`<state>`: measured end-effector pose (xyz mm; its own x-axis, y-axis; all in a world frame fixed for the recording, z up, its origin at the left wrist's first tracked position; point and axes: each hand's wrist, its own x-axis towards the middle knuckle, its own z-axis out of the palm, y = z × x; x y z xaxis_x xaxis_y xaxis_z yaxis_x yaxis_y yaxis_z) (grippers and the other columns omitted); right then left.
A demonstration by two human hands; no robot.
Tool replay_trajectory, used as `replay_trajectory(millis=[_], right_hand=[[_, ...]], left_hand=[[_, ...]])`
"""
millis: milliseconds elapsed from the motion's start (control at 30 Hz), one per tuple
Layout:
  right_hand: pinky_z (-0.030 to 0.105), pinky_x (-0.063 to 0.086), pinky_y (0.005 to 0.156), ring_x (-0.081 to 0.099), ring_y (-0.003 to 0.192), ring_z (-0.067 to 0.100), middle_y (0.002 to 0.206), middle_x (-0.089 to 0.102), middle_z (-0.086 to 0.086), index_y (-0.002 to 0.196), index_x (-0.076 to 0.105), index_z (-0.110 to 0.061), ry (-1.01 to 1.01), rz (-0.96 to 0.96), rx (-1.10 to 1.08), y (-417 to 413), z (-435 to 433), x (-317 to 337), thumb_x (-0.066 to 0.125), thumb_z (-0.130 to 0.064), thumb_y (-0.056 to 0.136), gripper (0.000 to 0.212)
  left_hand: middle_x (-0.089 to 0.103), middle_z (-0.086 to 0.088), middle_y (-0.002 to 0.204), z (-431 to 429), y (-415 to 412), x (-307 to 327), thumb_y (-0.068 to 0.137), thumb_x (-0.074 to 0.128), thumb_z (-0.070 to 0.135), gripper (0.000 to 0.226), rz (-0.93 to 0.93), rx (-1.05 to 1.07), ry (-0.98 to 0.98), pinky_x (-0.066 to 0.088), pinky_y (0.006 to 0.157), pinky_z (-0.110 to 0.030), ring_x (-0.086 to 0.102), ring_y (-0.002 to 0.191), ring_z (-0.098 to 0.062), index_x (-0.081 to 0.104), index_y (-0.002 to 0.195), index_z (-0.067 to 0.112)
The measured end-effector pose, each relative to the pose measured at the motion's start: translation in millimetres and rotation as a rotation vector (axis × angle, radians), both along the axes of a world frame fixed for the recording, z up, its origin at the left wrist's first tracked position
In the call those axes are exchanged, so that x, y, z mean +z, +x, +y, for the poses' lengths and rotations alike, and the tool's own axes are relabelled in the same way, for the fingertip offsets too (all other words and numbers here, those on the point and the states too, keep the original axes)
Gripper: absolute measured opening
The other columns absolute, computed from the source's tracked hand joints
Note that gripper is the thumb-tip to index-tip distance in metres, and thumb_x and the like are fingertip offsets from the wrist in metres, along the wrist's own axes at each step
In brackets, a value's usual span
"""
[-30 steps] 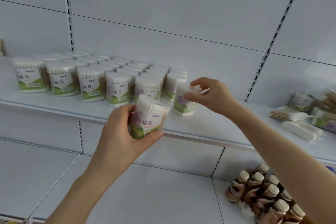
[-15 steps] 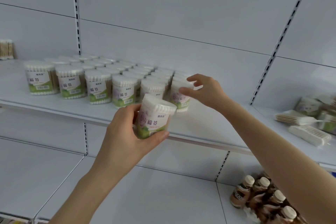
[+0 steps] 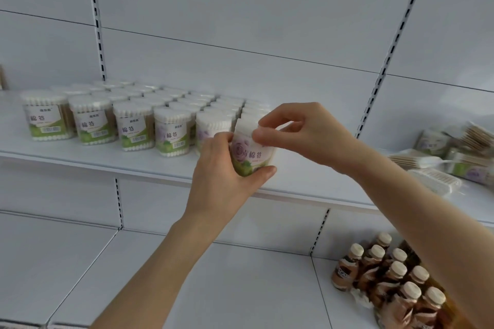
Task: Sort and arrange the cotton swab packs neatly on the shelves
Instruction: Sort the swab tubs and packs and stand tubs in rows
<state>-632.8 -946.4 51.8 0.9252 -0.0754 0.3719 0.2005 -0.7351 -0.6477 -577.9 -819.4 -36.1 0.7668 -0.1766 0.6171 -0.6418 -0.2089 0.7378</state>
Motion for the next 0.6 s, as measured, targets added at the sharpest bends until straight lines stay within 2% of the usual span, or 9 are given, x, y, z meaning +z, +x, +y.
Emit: replay_trajectory(millis=[67,133,233,300,400,600], right_hand=[[0.023,0.041,0.051,0.064,0.074,0.015,0.089,0.069,-0.008,0.085,0.069,-0.022,0.016,-0.009,-0.028,1.8,-2.9,-0.1,0.074,-0.037,0.072,0.020],[0.019,0.040,0.050,0.066,0.079,0.017,0.091,0.069,-0.007,0.085,0.069,-0.023,0.024,-0.040,-0.070,6.1,-7.6,1.3,0.074,-0.034,0.074,0.017],[0.008,0.038,0.051,0.065,0.085,0.013,0.093,0.069,-0.006,0.091,0.068,-0.022,0.015,-0.067,-0.129,16.7,-16.6,0.5,0.073,-0.031,0.076,0.018],[0.005,0.035,0.047,0.062,0.084,0.011,0.094,0.067,-0.006,0.096,0.068,-0.021,-0.031,-0.048,-0.162,25.3,-17.8,-5.3,0.072,-0.031,0.077,0.022],[0.010,0.041,0.053,0.058,0.089,0.011,0.100,0.064,-0.004,0.101,0.066,-0.021,-0.149,-0.037,-0.196,37.3,-14.0,-18.8,0.070,-0.033,0.078,0.026],[0.023,0.041,0.074,0.056,0.099,0.017,0.111,0.060,0.004,0.105,0.065,-0.019,-0.177,-0.063,-0.198,52.4,-14.7,-27.3,0.068,-0.034,0.082,0.029]], left_hand=[[0.050,0.002,0.105,0.6,0.1,-3.2,0.058,0.076,0.048,0.073,-0.033,0.011,0.024,0.045,0.074,-0.026,0.052,0.095,-0.015,0.051,0.117,0.012],[0.053,-0.002,0.104,4.8,0.2,-11.2,0.066,0.066,0.057,0.077,-0.157,0.118,0.123,0.048,0.072,-0.033,0.055,0.096,-0.022,0.050,0.121,0.007],[0.061,-0.012,0.087,10.8,5.8,-39.8,0.077,0.049,0.057,0.063,-0.439,0.343,0.318,0.050,0.063,-0.037,0.059,0.078,-0.032,0.060,0.103,0.001],[0.058,-0.010,0.082,13.8,12.2,-59.2,0.081,0.047,0.050,0.050,-0.516,0.390,0.423,0.052,0.069,-0.042,0.056,0.074,-0.030,0.063,0.090,0.003],[0.056,-0.010,0.085,15.0,18.7,-67.6,0.084,0.047,0.045,0.042,-0.547,0.417,0.499,0.050,0.077,-0.043,0.054,0.078,-0.030,0.060,0.086,0.006],[0.054,-0.009,0.079,11.8,16.2,-63.6,0.088,0.040,0.056,0.054,-0.499,0.401,0.479,0.047,0.075,-0.042,0.052,0.075,-0.028,0.059,0.083,0.005]])
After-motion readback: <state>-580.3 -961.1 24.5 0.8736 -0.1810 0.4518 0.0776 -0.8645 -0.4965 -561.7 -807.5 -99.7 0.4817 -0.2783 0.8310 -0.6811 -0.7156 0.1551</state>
